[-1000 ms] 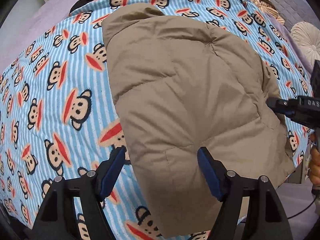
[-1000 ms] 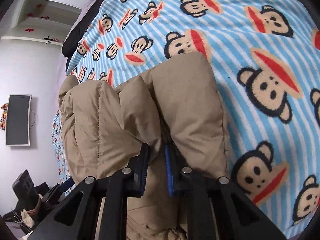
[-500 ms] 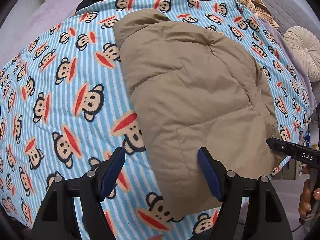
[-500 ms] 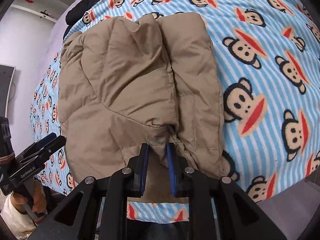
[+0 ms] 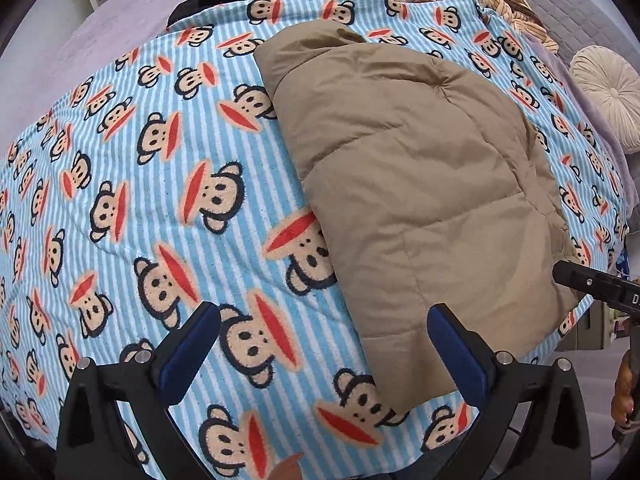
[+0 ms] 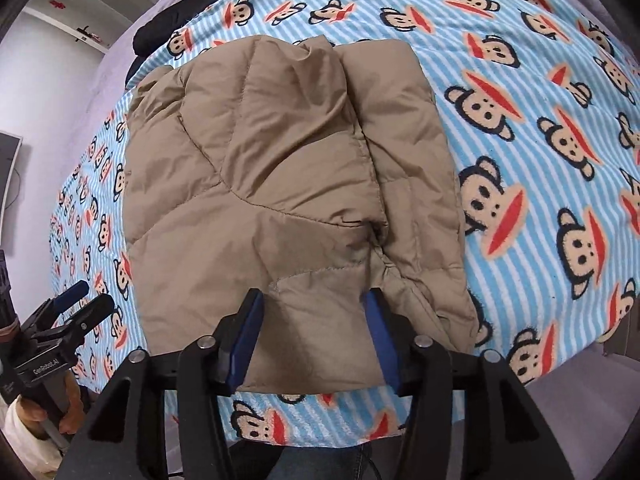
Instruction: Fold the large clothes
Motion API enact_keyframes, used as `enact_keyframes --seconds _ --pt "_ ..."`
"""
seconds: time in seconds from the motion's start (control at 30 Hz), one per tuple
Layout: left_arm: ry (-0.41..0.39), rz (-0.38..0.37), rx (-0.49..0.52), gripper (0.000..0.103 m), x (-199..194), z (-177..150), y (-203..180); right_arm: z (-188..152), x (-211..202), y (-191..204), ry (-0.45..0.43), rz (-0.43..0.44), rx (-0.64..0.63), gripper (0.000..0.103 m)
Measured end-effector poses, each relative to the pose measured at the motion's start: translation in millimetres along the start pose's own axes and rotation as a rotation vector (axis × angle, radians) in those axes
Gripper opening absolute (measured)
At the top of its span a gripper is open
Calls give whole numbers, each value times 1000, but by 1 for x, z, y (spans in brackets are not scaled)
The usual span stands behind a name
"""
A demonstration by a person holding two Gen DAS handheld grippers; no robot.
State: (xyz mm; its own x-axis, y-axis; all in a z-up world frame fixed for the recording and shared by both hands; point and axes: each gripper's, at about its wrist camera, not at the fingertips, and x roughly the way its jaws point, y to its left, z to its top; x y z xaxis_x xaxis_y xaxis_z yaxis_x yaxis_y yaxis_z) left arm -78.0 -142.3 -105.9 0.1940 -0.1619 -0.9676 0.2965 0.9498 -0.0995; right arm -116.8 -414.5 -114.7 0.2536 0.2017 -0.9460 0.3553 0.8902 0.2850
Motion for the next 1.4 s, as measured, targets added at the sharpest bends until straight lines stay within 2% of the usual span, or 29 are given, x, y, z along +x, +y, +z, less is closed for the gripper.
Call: enact_keyframes --seconds 0.07,0.23,0.33,0.53,0.7,0.9,1.3,1.4 --pt "11 -14 -11 103 3 0 0 2 -3 0 -1 4 2 85" --pt "32 5 -31 103 11 7 -7 19 -8 -8 -6 38 -10 87" --pt "44 10 -56 103 14 14 -10 37 -7 -18 3 58 -24 103" --pt "63 40 -84 103 24 29 -17 72 0 -38 23 83 -51 103" --pt "78 11 -111 103 31 37 -23 88 10 -55 48 68 -66 103" --pt "93 7 -104 103 35 44 -26 100 12 -60 34 -10 -111 103" --pt "138 -113 -146 103 50 58 -9 108 31 -67 86 7 -136 103" --pt "150 -151 -166 103 55 59 -9 110 39 -71 123 49 -129 103"
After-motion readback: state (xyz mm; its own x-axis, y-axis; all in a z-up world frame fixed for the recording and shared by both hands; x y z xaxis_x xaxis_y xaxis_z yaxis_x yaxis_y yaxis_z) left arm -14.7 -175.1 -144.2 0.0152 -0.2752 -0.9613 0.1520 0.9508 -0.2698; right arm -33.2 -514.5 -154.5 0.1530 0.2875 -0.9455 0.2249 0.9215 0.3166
